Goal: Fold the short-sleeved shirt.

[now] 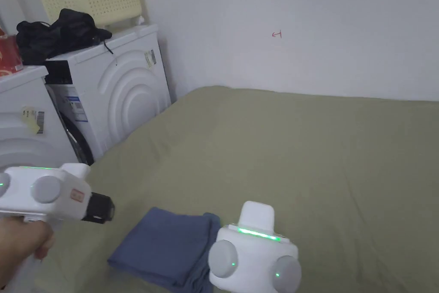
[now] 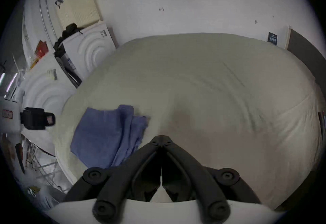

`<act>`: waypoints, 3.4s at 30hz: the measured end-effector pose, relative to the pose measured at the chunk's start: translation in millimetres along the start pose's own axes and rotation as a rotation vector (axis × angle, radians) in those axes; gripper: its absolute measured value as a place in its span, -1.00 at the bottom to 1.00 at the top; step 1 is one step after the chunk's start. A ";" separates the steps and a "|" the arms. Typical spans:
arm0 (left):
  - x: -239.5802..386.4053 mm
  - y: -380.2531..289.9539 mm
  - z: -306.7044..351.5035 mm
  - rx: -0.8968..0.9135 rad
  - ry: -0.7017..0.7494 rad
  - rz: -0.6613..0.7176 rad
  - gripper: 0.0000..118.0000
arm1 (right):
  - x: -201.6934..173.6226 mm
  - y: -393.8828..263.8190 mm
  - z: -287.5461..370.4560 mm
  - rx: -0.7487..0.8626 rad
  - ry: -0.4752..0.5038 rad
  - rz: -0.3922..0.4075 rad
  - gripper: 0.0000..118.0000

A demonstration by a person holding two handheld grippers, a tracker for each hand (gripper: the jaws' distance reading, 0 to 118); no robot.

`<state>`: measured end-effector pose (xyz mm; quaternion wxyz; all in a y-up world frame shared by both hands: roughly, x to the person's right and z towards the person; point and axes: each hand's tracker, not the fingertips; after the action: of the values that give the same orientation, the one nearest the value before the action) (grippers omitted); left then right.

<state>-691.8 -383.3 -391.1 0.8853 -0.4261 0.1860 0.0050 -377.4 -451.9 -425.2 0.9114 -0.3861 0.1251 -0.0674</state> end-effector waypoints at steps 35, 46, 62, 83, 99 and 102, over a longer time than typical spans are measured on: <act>466.7 -137.7 261.0 0.573 -0.386 -0.076 -0.82 | 461.8 -32.4 316.6 0.633 -0.364 0.066 -1.00; 438.8 -150.3 260.9 0.710 -0.336 -0.008 1.00 | 452.1 -36.2 306.6 0.720 -0.306 0.139 1.00; 443.0 -143.5 260.2 0.699 -0.331 -0.028 1.00 | 460.3 -29.2 323.0 0.654 -0.245 0.107 1.00; 434.1 -147.7 249.2 0.671 -0.294 -0.007 1.00 | 469.1 -32.1 325.1 0.751 -0.356 0.024 1.00; 439.4 -152.2 262.3 0.746 -0.258 -0.054 1.00 | 469.8 -31.4 321.4 0.712 -0.353 0.045 1.00; 439.0 -152.5 261.3 0.737 -0.284 -0.046 1.00 | 465.8 -28.8 317.8 0.687 -0.398 0.081 1.00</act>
<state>-172.7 -348.4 -274.4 0.9958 -0.0787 0.0414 -0.0230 157.8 -355.7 -273.4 0.9959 -0.0591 -0.0686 0.0070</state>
